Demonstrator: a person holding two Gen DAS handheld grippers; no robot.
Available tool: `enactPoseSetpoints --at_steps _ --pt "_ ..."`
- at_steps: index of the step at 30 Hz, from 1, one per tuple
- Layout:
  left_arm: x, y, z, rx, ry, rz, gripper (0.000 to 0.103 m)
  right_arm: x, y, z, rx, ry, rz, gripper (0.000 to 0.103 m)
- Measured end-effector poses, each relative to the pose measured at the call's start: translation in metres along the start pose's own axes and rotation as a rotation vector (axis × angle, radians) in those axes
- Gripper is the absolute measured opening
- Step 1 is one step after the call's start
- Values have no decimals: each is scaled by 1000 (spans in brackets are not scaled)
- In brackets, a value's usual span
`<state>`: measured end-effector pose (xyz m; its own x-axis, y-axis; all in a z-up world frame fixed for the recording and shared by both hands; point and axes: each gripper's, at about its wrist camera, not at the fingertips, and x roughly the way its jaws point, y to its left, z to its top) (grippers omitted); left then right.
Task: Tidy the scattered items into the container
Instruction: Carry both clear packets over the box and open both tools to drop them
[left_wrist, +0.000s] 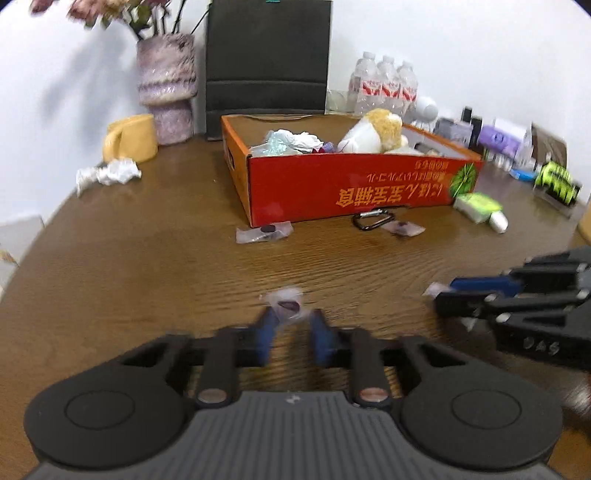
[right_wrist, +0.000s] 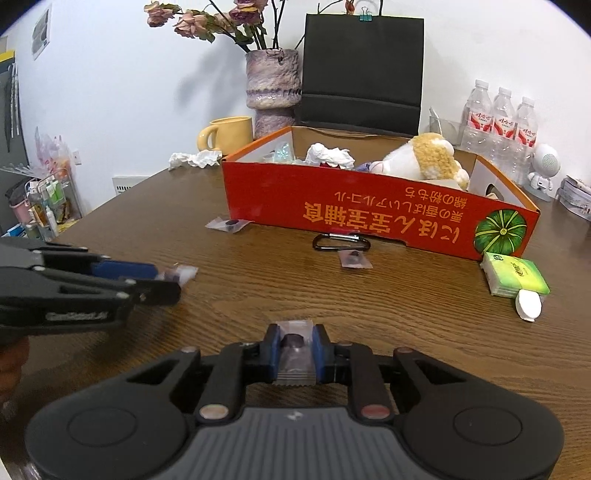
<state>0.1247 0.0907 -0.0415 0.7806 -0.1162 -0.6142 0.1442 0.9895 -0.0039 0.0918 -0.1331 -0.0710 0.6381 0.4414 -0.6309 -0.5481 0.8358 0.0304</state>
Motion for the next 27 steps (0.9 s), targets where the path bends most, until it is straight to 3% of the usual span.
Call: enactPoseSetpoints --at_steps 9,18,27 --pt "-5 -8 -5 60 -30 15 8 -1 -3 -1 9 -9 10 17" --pt "-17 -18 5 103 -112 37 8 -5 -13 6 25 -37 17 17" --pt "-26 -29 58 88 -237 -20 8 -24 -46 53 63 -188 7 17"
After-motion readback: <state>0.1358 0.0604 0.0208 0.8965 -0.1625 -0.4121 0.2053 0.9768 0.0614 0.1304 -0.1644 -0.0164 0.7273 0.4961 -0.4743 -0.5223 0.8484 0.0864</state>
